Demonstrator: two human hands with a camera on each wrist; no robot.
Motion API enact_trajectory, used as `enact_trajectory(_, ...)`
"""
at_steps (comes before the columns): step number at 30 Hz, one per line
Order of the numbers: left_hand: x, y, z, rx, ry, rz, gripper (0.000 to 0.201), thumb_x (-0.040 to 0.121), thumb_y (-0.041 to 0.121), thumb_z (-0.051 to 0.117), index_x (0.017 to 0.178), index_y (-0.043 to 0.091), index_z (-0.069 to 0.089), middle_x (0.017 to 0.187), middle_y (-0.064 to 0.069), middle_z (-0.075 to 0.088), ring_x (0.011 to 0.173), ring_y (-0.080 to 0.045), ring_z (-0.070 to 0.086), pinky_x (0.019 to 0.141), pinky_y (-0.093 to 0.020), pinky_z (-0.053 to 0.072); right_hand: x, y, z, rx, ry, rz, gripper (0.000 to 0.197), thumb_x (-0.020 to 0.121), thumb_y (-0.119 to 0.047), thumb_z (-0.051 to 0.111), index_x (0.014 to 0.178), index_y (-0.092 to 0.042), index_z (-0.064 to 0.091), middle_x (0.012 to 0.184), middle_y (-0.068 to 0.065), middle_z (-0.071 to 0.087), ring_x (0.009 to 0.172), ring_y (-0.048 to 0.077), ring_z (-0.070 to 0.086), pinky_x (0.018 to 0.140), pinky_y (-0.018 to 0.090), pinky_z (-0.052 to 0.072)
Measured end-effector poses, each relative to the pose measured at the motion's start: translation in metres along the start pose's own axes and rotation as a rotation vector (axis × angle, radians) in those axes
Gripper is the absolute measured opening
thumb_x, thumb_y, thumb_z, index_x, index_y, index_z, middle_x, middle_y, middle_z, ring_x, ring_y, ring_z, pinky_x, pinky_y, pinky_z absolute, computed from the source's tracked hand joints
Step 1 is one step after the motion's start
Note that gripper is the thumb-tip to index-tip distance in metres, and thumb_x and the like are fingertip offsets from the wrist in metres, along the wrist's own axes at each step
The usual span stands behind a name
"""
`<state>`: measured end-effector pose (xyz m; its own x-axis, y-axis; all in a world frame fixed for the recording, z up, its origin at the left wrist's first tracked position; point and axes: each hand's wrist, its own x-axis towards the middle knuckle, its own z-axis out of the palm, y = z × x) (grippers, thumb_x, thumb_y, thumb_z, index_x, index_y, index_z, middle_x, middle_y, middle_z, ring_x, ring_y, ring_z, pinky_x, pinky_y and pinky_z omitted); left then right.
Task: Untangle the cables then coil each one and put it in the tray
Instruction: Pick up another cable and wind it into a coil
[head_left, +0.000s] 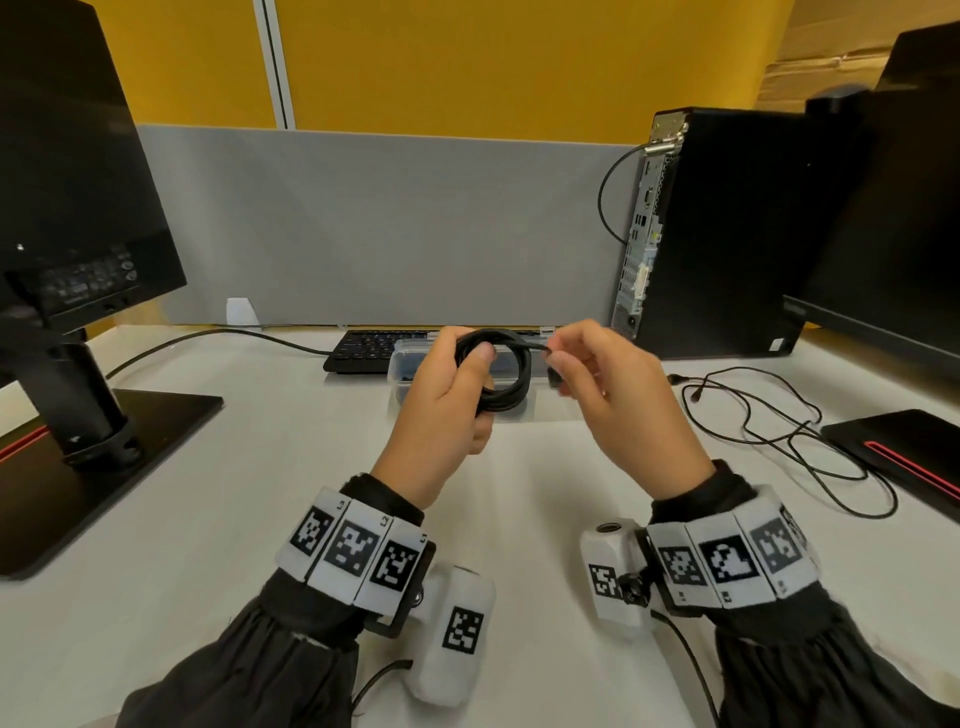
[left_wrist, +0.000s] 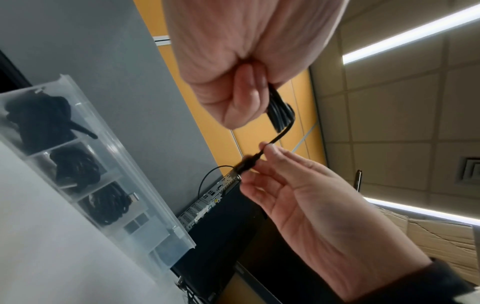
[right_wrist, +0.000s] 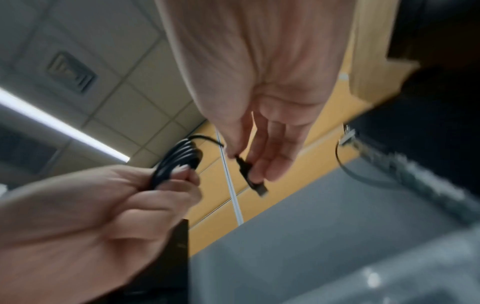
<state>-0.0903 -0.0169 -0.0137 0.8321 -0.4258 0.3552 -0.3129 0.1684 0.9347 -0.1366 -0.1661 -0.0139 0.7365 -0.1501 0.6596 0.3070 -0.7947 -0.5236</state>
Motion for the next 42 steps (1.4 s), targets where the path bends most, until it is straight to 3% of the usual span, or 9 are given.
enact_trajectory(6,0.000,-0.003,0.002,0.051,-0.010,0.020,0.014,0.101,0.019,0.033,0.092,0.021,0.044,0.062,0.002,0.038,0.040,-0.009,0.026,0.039,-0.019,0.020,0.000,-0.017,0.002,0.844,-0.051,0.341,0.013,0.097,-0.010,0.044,0.104,-0.002,0.052,0.079,0.010,0.062,0.070,0.017,0.062,0.068,0.025,0.056)
enact_trajectory(10,0.000,-0.004,0.002,0.114,-0.028,0.037,0.013,0.101,0.020,0.032,0.095,0.021,0.044,0.058,0.008,0.044,0.038,-0.005,0.030,0.037,-0.017,0.025,-0.001,-0.017,0.005,1.045,-0.144,0.453,0.030,0.098,-0.013,0.042,0.119,0.007,0.050,0.091,0.013,0.066,0.080,0.018,0.065,0.075,0.026,0.056)
enact_trajectory(14,-0.001,-0.002,0.003,0.117,-0.040,0.060,0.016,0.101,0.017,0.033,0.091,0.022,0.044,0.062,0.009,0.045,0.038,-0.001,0.034,0.037,-0.013,0.026,-0.001,-0.020,0.007,1.166,-0.211,0.535,0.032,0.097,-0.013,0.043,0.123,0.004,0.050,0.107,0.019,0.062,0.096,0.026,0.061,0.093,0.041,0.049)
enact_trajectory(18,0.002,-0.005,0.001,0.171,0.033,0.056,0.016,0.101,0.019,0.034,0.090,0.025,0.045,0.073,0.008,0.050,0.045,0.003,0.045,0.041,-0.008,0.031,-0.001,-0.020,0.007,1.114,-0.212,0.510,0.020,0.096,-0.008,0.044,0.116,-0.008,0.048,0.103,0.023,0.064,0.092,0.030,0.063,0.096,0.052,0.047)
enact_trajectory(23,0.006,-0.012,-0.003,0.280,0.091,0.104,0.010,0.100,0.020,0.036,0.102,0.018,0.045,0.081,0.008,0.053,0.067,-0.006,0.050,0.055,-0.020,0.040,-0.002,-0.027,0.016,0.872,-0.160,0.463,0.042,0.082,-0.040,0.056,0.106,-0.006,0.050,0.086,0.011,0.070,0.086,0.026,0.069,0.087,0.041,0.054)
enact_trajectory(26,0.007,-0.015,-0.002,0.327,0.096,0.134,0.009,0.100,0.020,0.036,0.103,0.016,0.044,0.080,0.008,0.053,0.068,-0.006,0.051,0.056,-0.021,0.041,-0.001,-0.024,0.021,0.792,-0.105,0.478,0.038,0.090,-0.037,0.052,0.107,-0.002,0.052,0.089,0.015,0.071,0.090,0.027,0.069,0.090,0.044,0.053)
enact_trajectory(32,0.009,-0.018,-0.002,0.262,0.079,0.157,0.010,0.100,0.017,0.036,0.105,0.012,0.043,0.090,0.011,0.057,0.088,-0.011,0.060,0.070,-0.026,0.053,-0.002,-0.016,0.014,0.827,-0.285,0.569,0.045,0.093,-0.040,0.047,0.113,-0.003,0.062,0.100,0.006,0.071,0.094,0.012,0.064,0.081,0.033,0.050)
enact_trajectory(39,0.008,-0.018,-0.003,0.288,0.095,0.218,0.012,0.100,0.020,0.036,0.104,0.012,0.043,0.086,0.005,0.056,0.084,-0.018,0.059,0.071,-0.037,0.051,-0.002,-0.016,0.009,0.898,-0.312,0.618,0.034,0.089,-0.040,0.050,0.100,-0.012,0.065,0.102,0.005,0.061,0.095,0.016,0.049,0.083,0.035,0.048)
enact_trajectory(42,0.007,-0.017,-0.003,0.350,0.150,0.287,0.011,0.100,0.021,0.035,0.101,0.014,0.043,0.076,0.007,0.053,0.068,-0.007,0.054,0.064,-0.035,0.046,-0.004,-0.022,0.010,0.920,-0.297,0.580,0.027,0.085,-0.042,0.054,0.093,-0.017,0.061,0.098,0.002,0.063,0.089,0.014,0.054,0.081,0.035,0.051)
